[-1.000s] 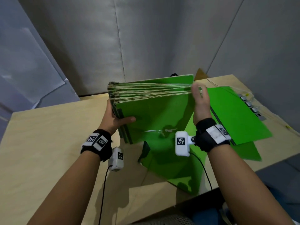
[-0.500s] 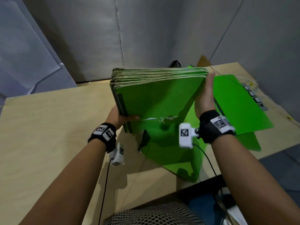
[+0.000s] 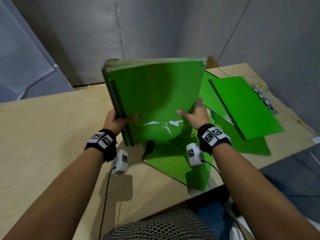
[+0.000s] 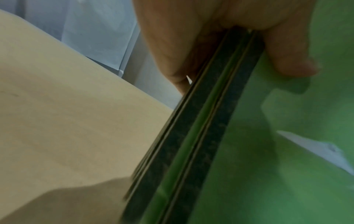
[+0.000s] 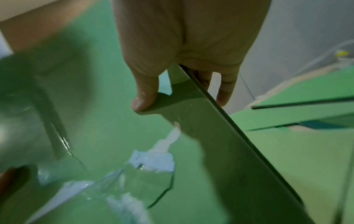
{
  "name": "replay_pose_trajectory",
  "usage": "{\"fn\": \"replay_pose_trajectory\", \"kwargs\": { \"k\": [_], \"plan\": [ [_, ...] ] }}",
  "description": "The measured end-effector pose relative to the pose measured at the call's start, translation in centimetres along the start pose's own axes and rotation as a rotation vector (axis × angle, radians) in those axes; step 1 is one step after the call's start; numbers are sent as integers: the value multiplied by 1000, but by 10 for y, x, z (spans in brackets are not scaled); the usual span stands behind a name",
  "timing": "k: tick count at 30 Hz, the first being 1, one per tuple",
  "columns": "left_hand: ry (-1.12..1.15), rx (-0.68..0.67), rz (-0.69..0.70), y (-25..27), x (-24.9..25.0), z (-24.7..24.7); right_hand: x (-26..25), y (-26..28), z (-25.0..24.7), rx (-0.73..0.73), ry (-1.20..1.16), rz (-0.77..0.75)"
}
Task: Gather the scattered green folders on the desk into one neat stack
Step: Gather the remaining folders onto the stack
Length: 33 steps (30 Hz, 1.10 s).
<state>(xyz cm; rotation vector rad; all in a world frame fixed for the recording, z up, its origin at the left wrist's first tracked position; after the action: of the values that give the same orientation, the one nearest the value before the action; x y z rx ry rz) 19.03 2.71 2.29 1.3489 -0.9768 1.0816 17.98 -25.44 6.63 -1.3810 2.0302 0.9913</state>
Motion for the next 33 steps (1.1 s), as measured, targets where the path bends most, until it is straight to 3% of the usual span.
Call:
{"fn": "replay_pose_trajectory", "kwargs": {
  "k": [3,7,11,17,19,21,26,30,33],
  "plan": [
    [66,7,-68,-2,-1,-15,-10,-4,8,-48,46,-27],
    [179,41,-250,12,-36,-26,14,-3,44,-169,10,120],
    [190,60,-337,35,-71,-41,56,4,78,-299,25,278],
    [149,138,-449,42,-100,-62,90,-28,27,-9,303,341],
    [145,155,-522,41,-108,-67,106,-33,12,-52,460,414],
    [99,131,-580,42,-113,-67,107,-31,9,-127,581,392],
    [19,108,-660,39,-123,-72,108,-26,17,-118,399,328],
    [66,107,-653,39,-121,-70,118,-25,33,-186,200,444],
    [121,73,-575,39,-113,-61,124,-28,41,-238,194,492]
  ]
}}
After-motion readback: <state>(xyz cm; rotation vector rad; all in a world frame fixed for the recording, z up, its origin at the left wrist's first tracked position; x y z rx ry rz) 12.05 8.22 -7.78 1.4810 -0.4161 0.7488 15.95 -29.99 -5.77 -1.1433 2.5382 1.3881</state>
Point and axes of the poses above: each hand's wrist, its own y-axis away from the middle knuckle, its own z-axis out of the palm, x = y × z, the point moved 9 cm from there along -y, towards the middle knuckle, and after that the axes turned 4 degrees about y, right-handed, at the moved point
